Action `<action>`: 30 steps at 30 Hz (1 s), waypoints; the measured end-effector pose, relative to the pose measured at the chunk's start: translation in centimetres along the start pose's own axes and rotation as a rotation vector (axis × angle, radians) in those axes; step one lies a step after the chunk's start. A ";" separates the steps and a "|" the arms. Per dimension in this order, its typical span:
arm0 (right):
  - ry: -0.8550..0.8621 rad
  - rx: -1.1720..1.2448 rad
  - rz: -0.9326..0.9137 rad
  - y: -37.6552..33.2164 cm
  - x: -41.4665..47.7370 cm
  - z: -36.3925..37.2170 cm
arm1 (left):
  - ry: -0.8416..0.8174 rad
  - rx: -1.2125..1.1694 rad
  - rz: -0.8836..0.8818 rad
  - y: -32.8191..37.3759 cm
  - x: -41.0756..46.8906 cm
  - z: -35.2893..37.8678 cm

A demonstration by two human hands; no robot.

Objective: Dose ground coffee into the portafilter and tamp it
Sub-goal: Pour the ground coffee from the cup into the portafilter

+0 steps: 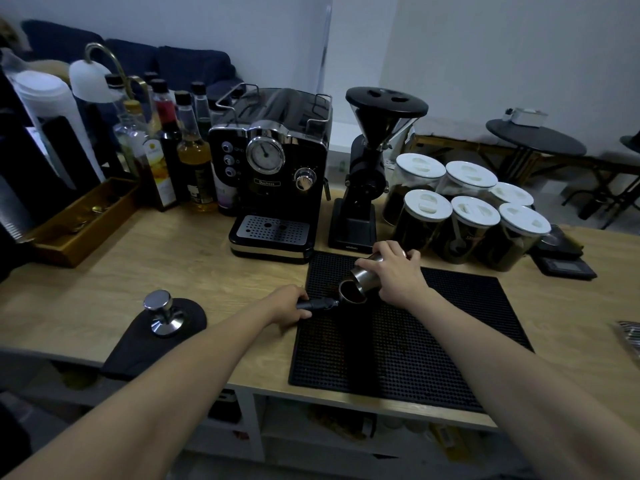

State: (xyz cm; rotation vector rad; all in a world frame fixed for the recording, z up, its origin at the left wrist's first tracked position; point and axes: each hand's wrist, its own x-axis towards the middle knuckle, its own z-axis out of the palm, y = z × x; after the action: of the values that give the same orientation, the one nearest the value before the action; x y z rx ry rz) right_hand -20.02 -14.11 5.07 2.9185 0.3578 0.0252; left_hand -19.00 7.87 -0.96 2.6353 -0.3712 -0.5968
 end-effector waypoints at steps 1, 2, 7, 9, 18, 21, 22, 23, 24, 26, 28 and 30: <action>0.006 -0.016 0.000 0.0 0.0 -0.1 | -0.002 0.002 0.002 0.0 0.0 0.0; 0.008 -0.029 -0.003 0.0 0.1 -0.1 | -0.003 0.002 0.004 0.0 0.1 0.0; -0.013 -0.058 -0.036 -0.3 0.2 -0.4 | -0.009 0.004 0.000 -0.2 0.1 0.0; -0.016 -0.071 -0.040 -0.5 0.2 -0.4 | -0.008 0.005 0.000 -0.2 0.1 -0.1; -0.050 -0.066 -0.050 -1.4 0.2 -0.4 | -0.017 -0.008 -0.011 -0.2 0.3 -0.1; -0.033 -0.090 -0.028 -1.1 0.2 -0.3 | -0.021 -0.004 -0.010 -0.2 0.2 0.0; -0.032 -0.094 -0.028 -1.1 0.2 -0.3 | -0.021 -0.004 -0.013 -0.2 0.3 0.0; -0.036 -0.089 -0.032 -1.1 0.3 -0.4 | -0.022 -0.004 -0.015 -0.3 0.3 0.0; -0.042 -0.079 -0.041 -1.3 0.3 -0.4 | -0.022 -0.004 -0.017 -0.3 0.3 0.0; -0.047 -0.065 -0.052 -1.6 0.4 -0.4 | -0.024 -0.002 -0.019 -0.3 0.2 0.0; -0.034 -0.081 -0.044 -1.6 0.3 -0.3 | -0.026 -0.003 -0.019 -0.2 0.2 0.0; -0.025 -0.100 -0.036 -1.3 0.3 -0.1 | -0.025 -0.010 -0.023 -0.2 0.1 -0.1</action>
State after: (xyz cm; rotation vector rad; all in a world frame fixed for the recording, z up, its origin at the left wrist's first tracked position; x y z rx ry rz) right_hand -20.05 -12.75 4.87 2.8101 0.3930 0.0012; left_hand -18.81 8.06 -1.07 2.6277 -0.3455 -0.6378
